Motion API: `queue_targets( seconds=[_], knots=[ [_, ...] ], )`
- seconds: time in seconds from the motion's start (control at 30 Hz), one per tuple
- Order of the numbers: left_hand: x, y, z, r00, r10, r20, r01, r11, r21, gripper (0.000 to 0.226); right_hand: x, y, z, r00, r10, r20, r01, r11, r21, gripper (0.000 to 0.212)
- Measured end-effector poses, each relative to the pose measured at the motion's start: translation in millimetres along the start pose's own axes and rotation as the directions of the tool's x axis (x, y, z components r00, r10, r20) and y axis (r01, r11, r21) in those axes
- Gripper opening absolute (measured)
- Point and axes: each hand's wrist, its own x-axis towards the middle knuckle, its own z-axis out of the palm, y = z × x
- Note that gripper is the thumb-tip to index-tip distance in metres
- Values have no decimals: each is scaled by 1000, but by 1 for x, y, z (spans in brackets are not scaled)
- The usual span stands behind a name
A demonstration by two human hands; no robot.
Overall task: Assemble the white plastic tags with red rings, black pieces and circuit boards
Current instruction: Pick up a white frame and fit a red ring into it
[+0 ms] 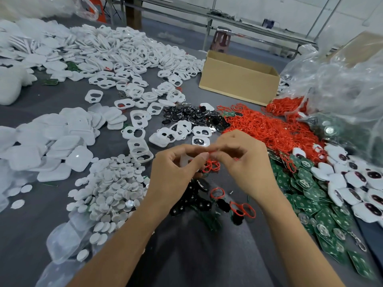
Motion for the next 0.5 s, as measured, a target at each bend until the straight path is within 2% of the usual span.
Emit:
queue_targets(
  seconds=[0.07, 0.13, 0.23, 0.37, 0.5],
  knots=[
    [-1, 0, 1, 1000, -22, 10, 22, 1000, -6, 8, -1, -3, 2, 996, -91, 16, 92, 994, -65, 26],
    [-2, 0, 2, 999, -49, 4, 49, 998, -39, 6, -1, -6, 4, 995, -96, 11, 96, 994, -52, 36],
    [-1, 1, 2, 997, -81, 0, 80, 986, -145, 18, -1, -9, 5, 999, 38, -38, -35, 996, 78, 36],
    [-2, 2, 2, 992, -121, 35, 126, 957, -263, 27, -2, -9, 4, 982, 187, -26, -175, 955, 239, 7],
    [-2, 1, 3, 992, -121, 34, 126, 960, -252, 25, -3, -11, 8, 958, 288, -9, -248, 842, 479, 6]
  ],
)
